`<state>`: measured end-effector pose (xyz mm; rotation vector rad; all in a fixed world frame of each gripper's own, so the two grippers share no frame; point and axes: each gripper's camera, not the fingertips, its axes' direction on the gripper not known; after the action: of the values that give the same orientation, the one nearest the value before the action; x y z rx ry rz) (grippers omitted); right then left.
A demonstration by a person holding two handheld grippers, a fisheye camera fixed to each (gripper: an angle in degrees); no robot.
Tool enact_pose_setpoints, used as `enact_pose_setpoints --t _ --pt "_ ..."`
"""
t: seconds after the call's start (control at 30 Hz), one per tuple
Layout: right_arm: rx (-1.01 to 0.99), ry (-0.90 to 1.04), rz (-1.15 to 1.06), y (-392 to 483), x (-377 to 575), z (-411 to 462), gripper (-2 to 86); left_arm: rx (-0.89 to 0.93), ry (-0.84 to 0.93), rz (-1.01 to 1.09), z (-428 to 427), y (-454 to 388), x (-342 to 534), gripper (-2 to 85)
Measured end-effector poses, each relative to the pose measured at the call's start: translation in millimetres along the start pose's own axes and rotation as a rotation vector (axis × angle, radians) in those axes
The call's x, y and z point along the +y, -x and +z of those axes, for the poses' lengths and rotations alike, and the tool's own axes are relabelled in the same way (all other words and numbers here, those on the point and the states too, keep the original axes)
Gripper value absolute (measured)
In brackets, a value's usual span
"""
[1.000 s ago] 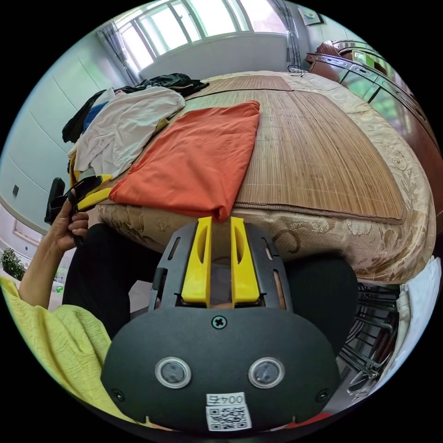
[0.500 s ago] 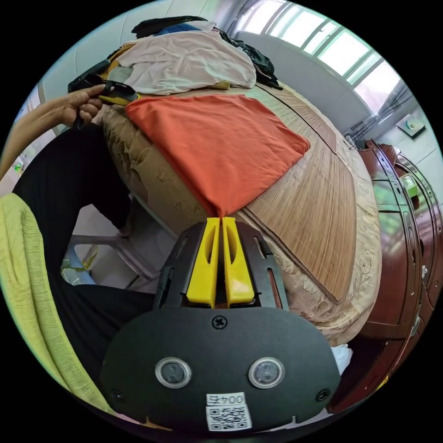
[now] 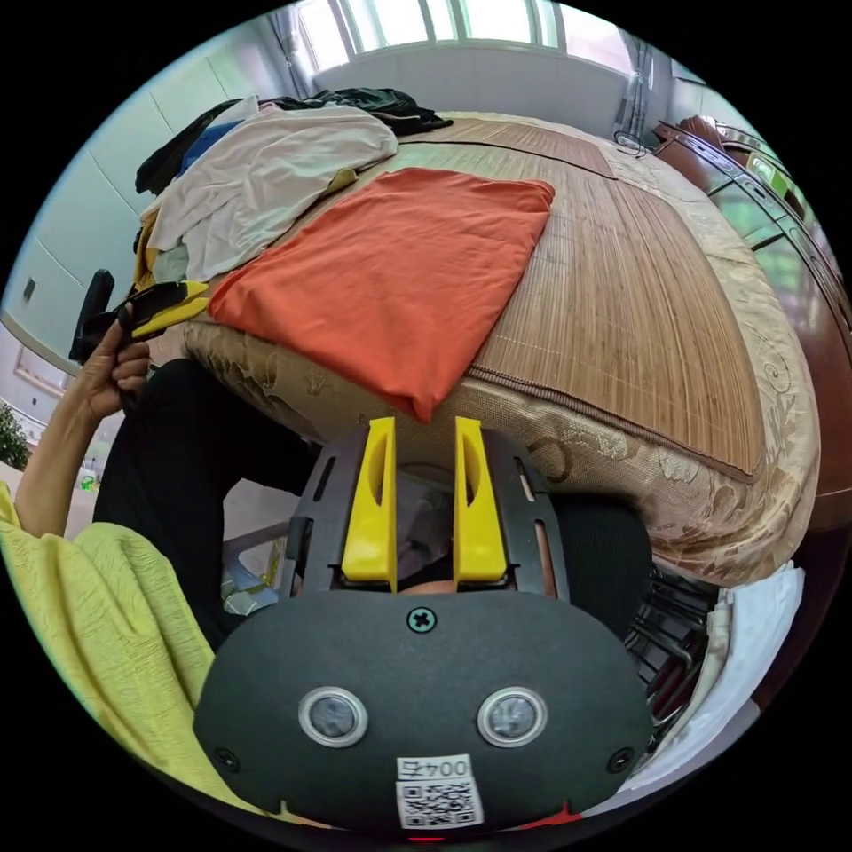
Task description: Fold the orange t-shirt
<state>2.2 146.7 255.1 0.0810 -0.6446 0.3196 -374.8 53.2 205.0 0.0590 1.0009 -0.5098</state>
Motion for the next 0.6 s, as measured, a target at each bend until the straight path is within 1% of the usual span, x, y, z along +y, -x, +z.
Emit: enact_pose_setpoints --t 0.1,0.2,0.23,0.3,0.33,0.4,0.47,0.5,0.57,0.6 --pt "0.019 -0.002 -0.002 2.9 -3.1 5.3 8.1 0.025 -0.001 -0.018 10.2 2.6 7.5 10.1" --pt "0.047 -0.007 -0.014 5.9 -7.8 8.9 4.6 0.018 -0.025 -0.019 12.2 1.8 9.5 5.4" --pt "0.075 -0.014 -0.043 9.1 -9.5 8.2 1.7 0.021 -0.029 -0.001 9.3 -1.9 7.0 3.9" --pt "0.134 -0.024 -0.106 15.2 -10.4 4.9 0.6 0.009 -0.046 0.046 0.7 -8.9 1.5 2.9" --pt "0.173 -0.028 -0.162 20.1 -9.1 5.2 0.2 -0.028 -0.041 0.087 -1.6 -10.6 -1.9 2.4" --pt "0.212 0.001 -0.224 25.0 -6.8 15.6 0.0 -0.056 0.019 0.094 6.8 -3.2 -3.7 2.2" --pt "0.212 0.028 -0.237 25.0 -5.1 27.7 0.1 -0.002 0.084 0.049 22.0 12.1 1.3 2.3" --pt "0.204 0.037 -0.231 23.0 -5.0 30.6 0.4 0.018 0.073 0.039 21.5 14.0 3.5 2.4" --pt "0.166 0.018 -0.197 16.1 -4.8 23.9 1.2 0.073 -0.005 0.051 10.5 10.0 13.4 3.0" --pt "0.135 0.01 -0.176 9.7 -4.0 17.3 2.0 0.068 -0.015 0.06 7.5 7.4 15.4 3.3"
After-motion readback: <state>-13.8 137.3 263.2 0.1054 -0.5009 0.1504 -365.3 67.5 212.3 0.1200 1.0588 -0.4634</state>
